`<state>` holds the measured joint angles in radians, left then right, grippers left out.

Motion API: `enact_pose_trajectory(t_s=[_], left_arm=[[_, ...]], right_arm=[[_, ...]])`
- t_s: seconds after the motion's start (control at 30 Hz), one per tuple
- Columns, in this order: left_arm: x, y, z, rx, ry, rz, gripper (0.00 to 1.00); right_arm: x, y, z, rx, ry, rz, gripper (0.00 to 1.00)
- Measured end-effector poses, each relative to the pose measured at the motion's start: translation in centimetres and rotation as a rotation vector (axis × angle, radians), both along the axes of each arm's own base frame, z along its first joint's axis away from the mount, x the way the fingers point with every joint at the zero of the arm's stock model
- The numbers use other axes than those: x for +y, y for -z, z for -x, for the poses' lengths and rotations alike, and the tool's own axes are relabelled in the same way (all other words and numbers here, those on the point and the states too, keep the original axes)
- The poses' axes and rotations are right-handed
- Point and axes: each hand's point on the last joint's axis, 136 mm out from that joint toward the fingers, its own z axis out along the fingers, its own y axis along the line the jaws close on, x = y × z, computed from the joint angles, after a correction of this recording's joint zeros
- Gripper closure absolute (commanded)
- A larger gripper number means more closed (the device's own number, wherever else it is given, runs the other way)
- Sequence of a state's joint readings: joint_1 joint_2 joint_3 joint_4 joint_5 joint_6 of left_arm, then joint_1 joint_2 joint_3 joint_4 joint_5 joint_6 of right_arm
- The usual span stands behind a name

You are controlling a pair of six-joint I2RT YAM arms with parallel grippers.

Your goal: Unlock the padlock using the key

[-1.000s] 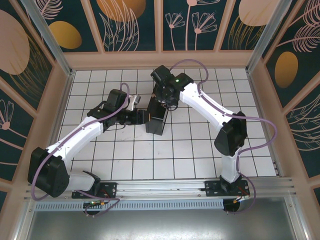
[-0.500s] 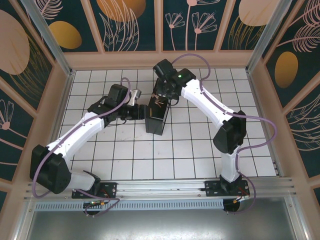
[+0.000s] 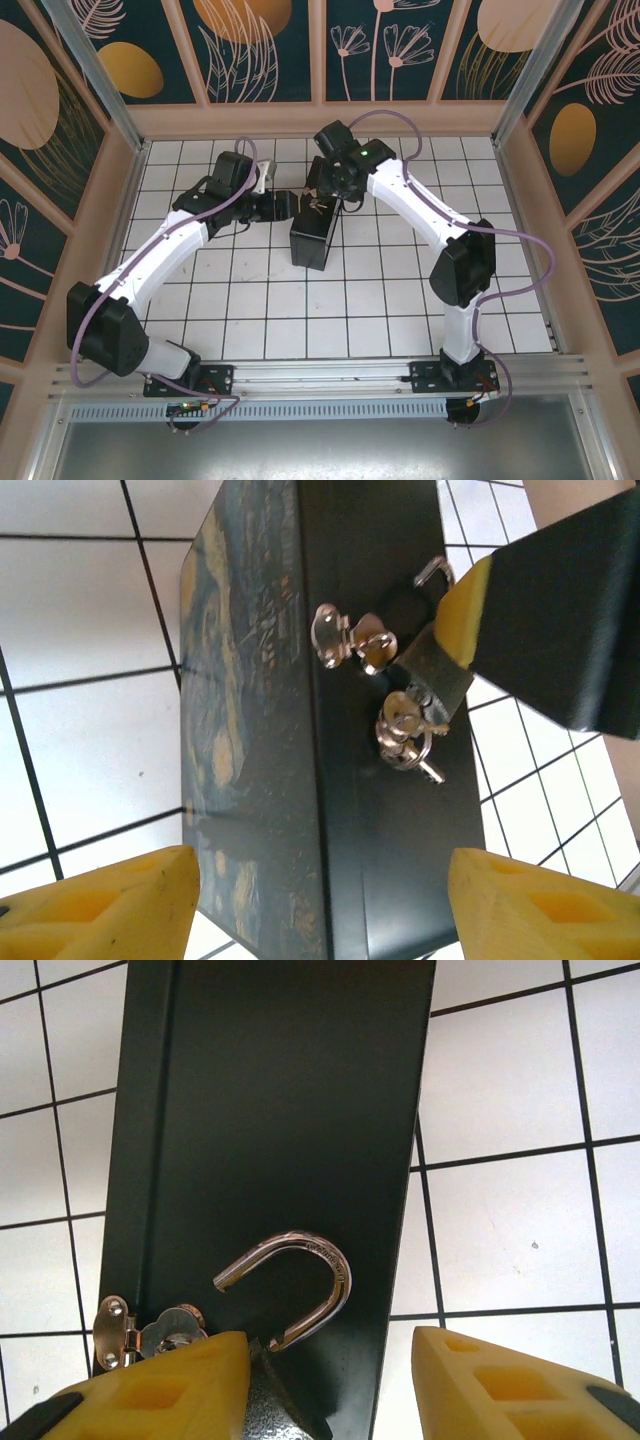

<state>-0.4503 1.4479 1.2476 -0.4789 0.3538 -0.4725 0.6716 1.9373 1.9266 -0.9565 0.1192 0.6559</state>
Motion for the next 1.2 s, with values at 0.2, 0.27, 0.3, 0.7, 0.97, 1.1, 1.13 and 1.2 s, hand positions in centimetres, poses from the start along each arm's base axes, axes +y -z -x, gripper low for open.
enact_pose_trajectory(t_s=[0.2, 0.27, 0.3, 0.7, 0.97, 1.1, 1.13, 1.2], left_arm=[[-0.2, -0.3, -0.7, -0.014, 0.002, -0.008, 0.33], [-0.1, -0.2, -0.8, -0.013, -0.004, -0.015, 0.34], [0.0, -0.1, -0.8, -0.014, -0.007, -0.018, 0.34], [0.1, 0.7, -1.6, 0.001, -0.030, -0.041, 0.36], [-0.1, 0.6, -2.1, 0.003, -0.038, -0.036, 0.37], [-0.2, 0.9, -2.2, 0.015, -0.042, -0.037, 0.37], [-0.2, 1.0, -2.2, 0.017, -0.042, -0.038, 0.37], [-0.2, 1.1, -2.2, 0.019, -0.042, -0.039, 0.37]], right_arm=[[-1.1, -0.7, -2.1, -0.063, -0.058, -0.008, 0.60], [-1.2, -0.9, -2.6, -0.095, -0.105, 0.014, 0.66], [-1.2, -0.9, -2.8, -0.107, -0.123, 0.022, 0.68], [-2.0, 0.8, -2.7, -0.139, -0.246, 0.029, 0.64], [-1.1, -1.7, -1.9, -0.182, -0.303, -0.048, 0.64], [-0.9, -1.9, -1.8, -0.177, -0.327, -0.062, 0.67], [-0.9, -1.7, -1.7, -0.169, -0.333, -0.063, 0.68], [-0.7, -1.4, -1.8, -0.157, -0.339, -0.061, 0.69]])
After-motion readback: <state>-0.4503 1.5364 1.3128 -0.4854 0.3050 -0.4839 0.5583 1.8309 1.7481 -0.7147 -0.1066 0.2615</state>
